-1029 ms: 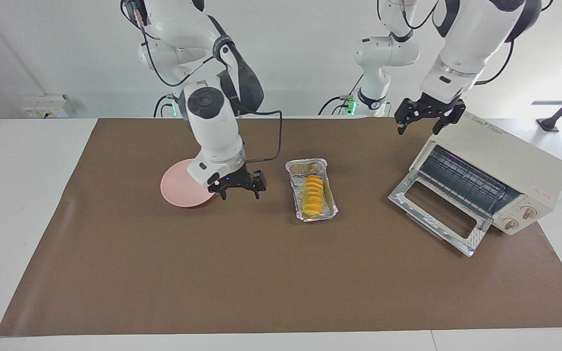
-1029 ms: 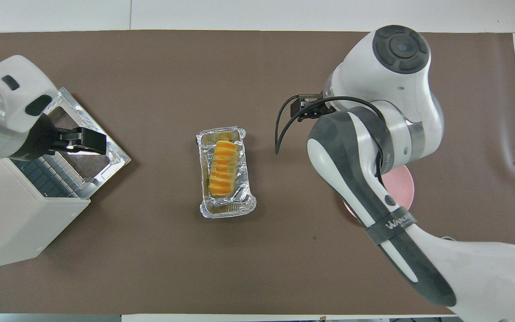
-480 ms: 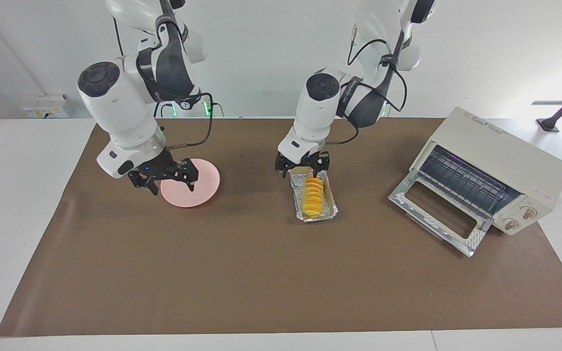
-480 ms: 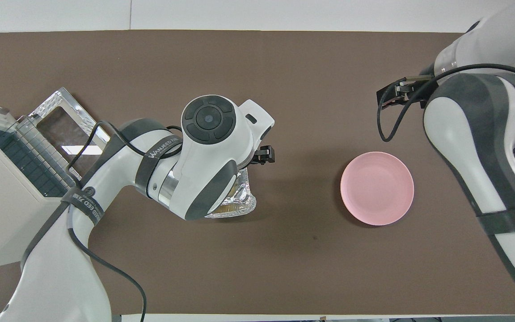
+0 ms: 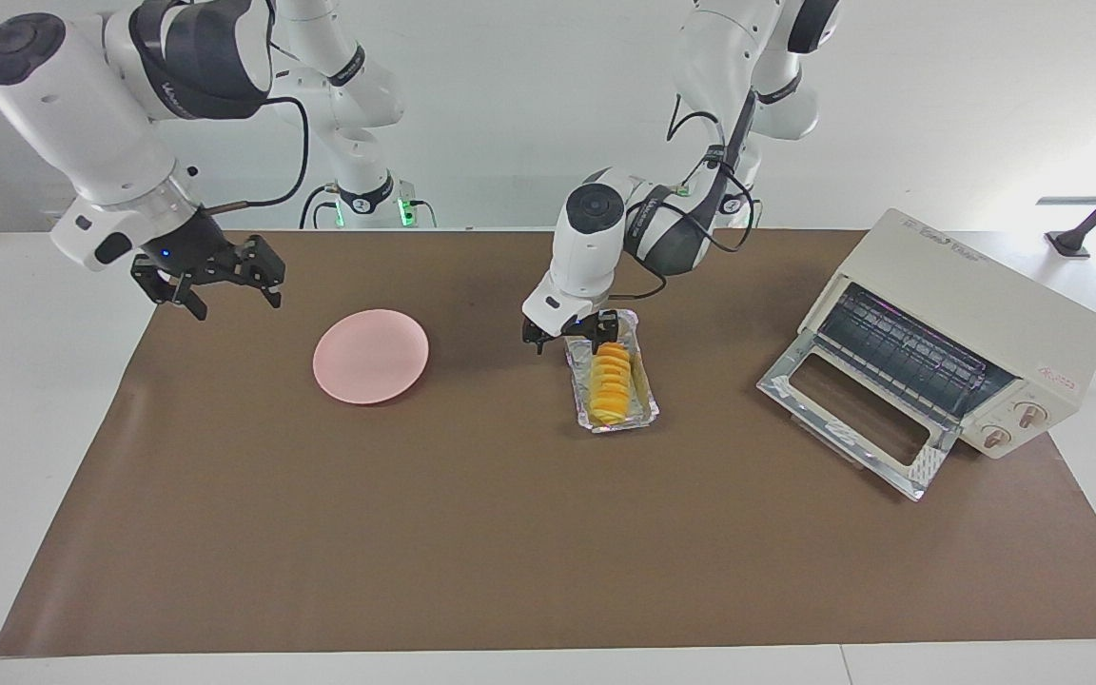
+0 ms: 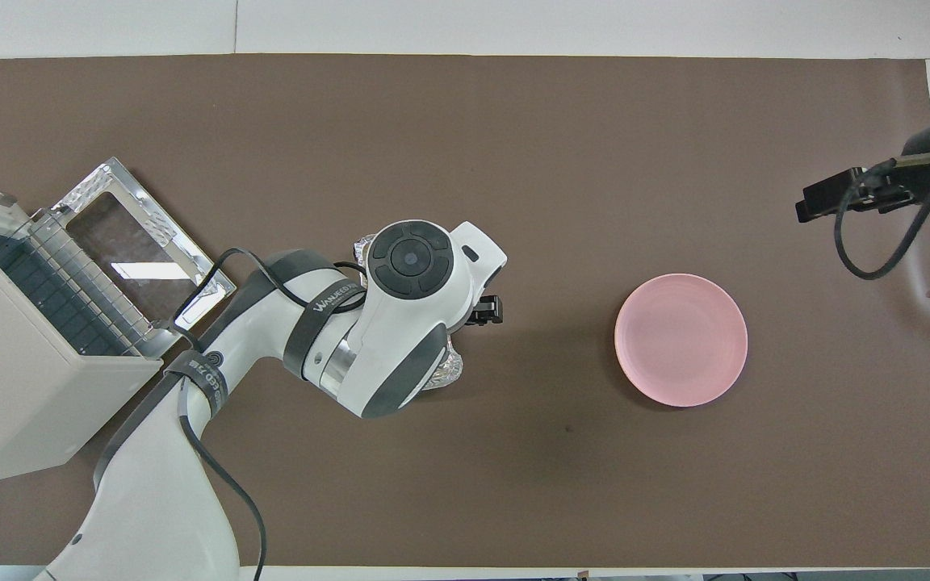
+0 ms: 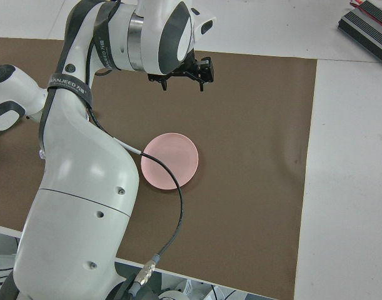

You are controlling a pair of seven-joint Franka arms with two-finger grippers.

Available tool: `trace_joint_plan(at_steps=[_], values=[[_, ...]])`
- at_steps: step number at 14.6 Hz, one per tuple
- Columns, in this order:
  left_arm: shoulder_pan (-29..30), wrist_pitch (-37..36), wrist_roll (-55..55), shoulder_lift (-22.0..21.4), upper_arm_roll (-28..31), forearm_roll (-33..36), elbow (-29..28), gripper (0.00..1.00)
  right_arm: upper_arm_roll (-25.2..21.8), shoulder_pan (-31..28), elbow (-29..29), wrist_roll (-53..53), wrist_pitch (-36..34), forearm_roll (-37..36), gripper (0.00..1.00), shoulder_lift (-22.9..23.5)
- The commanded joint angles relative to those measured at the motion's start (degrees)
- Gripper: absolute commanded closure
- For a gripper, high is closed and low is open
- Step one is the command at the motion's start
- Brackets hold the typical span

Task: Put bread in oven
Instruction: 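Grasp the foil tray with the left gripper while the right gripper withdraws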

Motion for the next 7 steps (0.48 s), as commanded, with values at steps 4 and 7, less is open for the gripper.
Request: trace_joint_plan(at_steps=[4, 7], values=[[-0.1, 2.2, -1.0, 1.7, 0.9, 0.1, -1.2, 0.44, 0.8, -2.7, -3.3, -2.4, -5.8, -3.8, 0.0, -6.8], [0.1, 1.8, -1.3, 1.7, 0.9, 0.1, -1.5, 1.0, 0.8, -2.8, -3.4, -2.4, -6.1, -5.4, 0.0, -7.5]])
